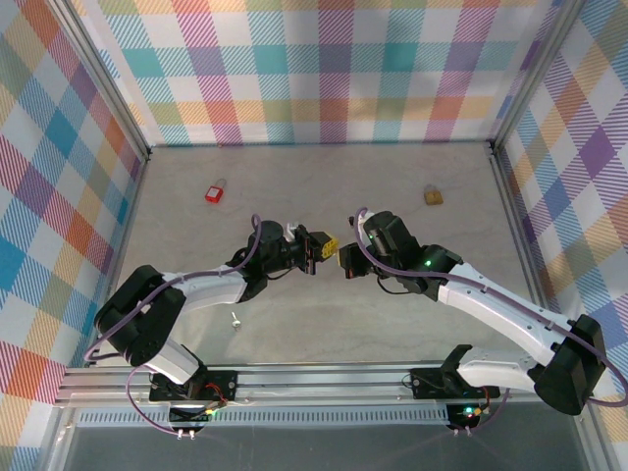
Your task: Unlock with the key
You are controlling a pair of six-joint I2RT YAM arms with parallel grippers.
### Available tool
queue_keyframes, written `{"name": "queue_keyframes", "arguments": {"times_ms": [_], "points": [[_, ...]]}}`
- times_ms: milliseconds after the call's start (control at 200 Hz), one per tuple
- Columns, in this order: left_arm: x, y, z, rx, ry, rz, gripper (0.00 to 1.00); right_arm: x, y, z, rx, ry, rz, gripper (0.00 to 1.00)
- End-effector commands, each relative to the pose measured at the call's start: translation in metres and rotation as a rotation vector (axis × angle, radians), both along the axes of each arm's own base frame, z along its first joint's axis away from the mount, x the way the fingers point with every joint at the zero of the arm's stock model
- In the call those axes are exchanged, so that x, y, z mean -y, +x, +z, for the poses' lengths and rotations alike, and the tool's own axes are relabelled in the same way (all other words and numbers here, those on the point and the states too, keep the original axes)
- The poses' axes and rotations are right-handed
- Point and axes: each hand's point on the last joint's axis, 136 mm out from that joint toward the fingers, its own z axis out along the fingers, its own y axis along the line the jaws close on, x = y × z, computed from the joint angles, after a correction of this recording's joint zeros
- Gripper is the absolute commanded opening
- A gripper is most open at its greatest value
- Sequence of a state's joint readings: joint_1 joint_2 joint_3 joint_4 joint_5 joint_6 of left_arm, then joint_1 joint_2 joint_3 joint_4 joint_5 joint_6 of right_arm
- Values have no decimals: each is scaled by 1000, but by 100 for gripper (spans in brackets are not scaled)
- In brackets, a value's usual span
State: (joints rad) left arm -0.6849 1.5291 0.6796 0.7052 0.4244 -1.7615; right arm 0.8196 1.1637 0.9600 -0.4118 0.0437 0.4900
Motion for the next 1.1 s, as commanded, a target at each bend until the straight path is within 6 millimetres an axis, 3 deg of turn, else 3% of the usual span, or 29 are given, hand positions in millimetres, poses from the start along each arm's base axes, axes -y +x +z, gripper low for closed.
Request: {"name": "queue_keyframes", "arguments": {"times_ms": [0,90,135,220,275,330,430,575,1095], "points": [[-5,-2,26,89,36,-15,0,-2,2,8,9,36,-12,0],[-18,-2,37,198,160,-8,0,-10,4,20,-18,111,-7,1],[-27,0,49,278,222,10,0,-16,5,30,-41,176,7,17],[-46,0,84,495,318,69,0,-30,4,63,-67,344,50,60],[-61,-2,104,643,399,114,0,-37,3,90,-61,466,85,75],[-72,-7,120,764,454,147,0,-40,3,115,-47,558,103,84],[-80,-17,138,908,471,167,0,-47,3,137,-68,668,144,86],[-88,-22,138,955,484,190,0,-66,0,153,-100,814,261,86],[-110,-20,165,1007,385,382,0,-93,-10,112,-205,881,296,74]]}}
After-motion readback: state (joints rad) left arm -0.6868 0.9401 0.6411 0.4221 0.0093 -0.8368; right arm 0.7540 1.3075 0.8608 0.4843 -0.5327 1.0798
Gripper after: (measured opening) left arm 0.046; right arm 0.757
